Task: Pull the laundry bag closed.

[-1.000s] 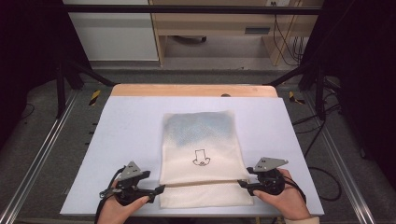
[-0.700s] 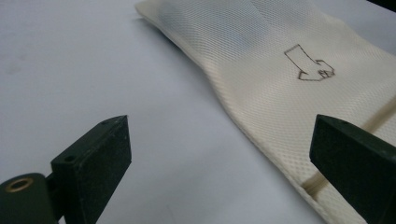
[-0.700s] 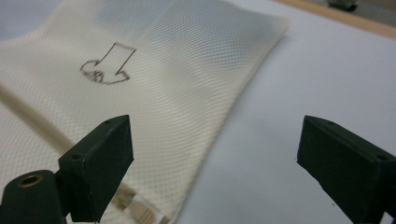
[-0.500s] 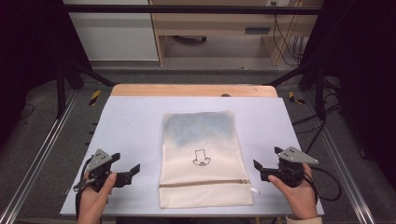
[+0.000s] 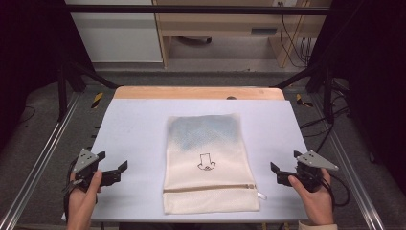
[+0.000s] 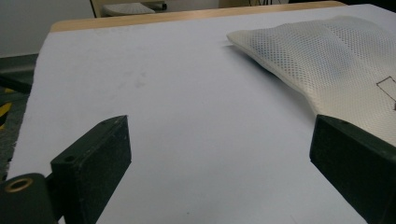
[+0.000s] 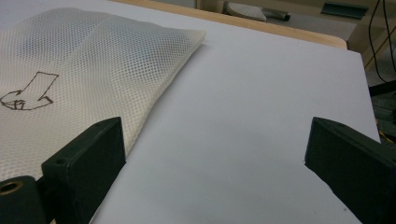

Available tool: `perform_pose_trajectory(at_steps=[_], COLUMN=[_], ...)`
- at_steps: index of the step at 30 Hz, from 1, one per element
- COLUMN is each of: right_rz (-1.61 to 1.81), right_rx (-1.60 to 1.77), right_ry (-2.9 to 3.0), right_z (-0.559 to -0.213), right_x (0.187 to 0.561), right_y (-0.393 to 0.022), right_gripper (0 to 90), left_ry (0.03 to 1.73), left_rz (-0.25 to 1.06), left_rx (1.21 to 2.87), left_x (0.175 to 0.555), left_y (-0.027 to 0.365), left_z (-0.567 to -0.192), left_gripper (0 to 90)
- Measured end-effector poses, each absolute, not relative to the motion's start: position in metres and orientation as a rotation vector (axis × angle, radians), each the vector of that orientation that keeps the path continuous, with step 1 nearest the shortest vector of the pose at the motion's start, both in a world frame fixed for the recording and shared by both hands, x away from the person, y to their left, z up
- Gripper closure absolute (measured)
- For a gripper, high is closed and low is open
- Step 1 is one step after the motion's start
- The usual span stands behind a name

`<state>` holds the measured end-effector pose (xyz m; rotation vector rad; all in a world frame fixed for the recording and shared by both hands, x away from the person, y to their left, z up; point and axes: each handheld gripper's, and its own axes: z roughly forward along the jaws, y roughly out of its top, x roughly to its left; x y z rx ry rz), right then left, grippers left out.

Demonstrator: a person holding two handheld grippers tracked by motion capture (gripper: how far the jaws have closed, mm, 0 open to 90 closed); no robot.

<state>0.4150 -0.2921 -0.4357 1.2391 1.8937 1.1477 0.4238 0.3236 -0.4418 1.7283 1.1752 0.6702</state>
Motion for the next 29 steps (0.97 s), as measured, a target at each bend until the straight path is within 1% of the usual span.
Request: perform_pose_trajectory(at_steps=[3, 5, 11, 19, 22, 29], right_rz=[1.146, 1.14, 1.11, 1.095, 1.092, 1.095], right_rx=[1.259, 1.289, 1.282, 1.257, 1.253, 1.245], right_ry=[1.878, 1.866, 1.843, 1.841, 1.847, 1.895], right_z=[-0.437, -0.439, -0.45, -0.466, -0.468, -0.474], right_x=[0.415, 0.416, 0.418, 0.421, 0.421, 0.423], right_y=[-0.297, -0.302, -0.309, -0.308, -0.306, -0.299], right_gripper=[5.5, 5.9, 7.6, 8.0, 8.0, 7.8], left_ry=[1.17, 1.152, 1.13, 1.126, 1.12, 1.09], left_rz=[0.682, 0.724, 0.768, 0.772, 0.797, 0.794], left_rx=[1.738, 1.803, 1.841, 1.844, 1.849, 1.849], left_x=[0.427, 0.432, 0.439, 0.447, 0.449, 0.452], left_y=[0.329, 0.329, 0.33, 0.335, 0.337, 0.335], left_z=[-0.445, -0.452, -0.459, -0.469, -0.471, -0.471], left_gripper=[5.1, 4.1, 4.1, 4.1, 4.1, 3.7])
